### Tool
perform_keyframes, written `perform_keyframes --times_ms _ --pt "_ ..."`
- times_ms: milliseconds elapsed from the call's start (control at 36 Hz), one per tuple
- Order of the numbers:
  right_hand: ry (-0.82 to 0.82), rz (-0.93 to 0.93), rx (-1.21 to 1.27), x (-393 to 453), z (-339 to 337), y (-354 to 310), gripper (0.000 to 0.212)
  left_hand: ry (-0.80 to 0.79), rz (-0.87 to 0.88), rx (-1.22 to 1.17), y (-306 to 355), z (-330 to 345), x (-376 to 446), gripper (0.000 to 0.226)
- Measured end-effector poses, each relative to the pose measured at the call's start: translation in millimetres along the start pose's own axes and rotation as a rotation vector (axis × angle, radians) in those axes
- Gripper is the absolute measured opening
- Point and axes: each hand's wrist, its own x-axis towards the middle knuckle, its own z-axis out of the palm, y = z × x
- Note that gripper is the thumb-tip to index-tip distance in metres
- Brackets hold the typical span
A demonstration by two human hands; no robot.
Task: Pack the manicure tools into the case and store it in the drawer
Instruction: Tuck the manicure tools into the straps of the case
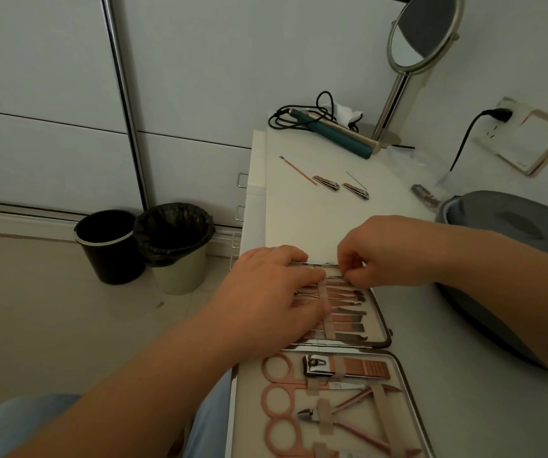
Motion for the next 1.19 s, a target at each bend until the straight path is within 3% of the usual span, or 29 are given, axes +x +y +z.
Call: perform_keyframes --times_ms 250,667,1194 --pt "-0.009 -0.004 0.077 -3 2 -3 0.004 0.015 -0.040 -0.042 0 -1 -1 0.057" --pt "0.081 -0.018 0.137 -1 3 -7 0.011 0.043 0.005 -0.033 1 -2 -1 0.042" --pt "0.123 -0.034 0.106 1 11 -5 0.006 0.081 0.008 -0.043 -1 1 -1 0.043"
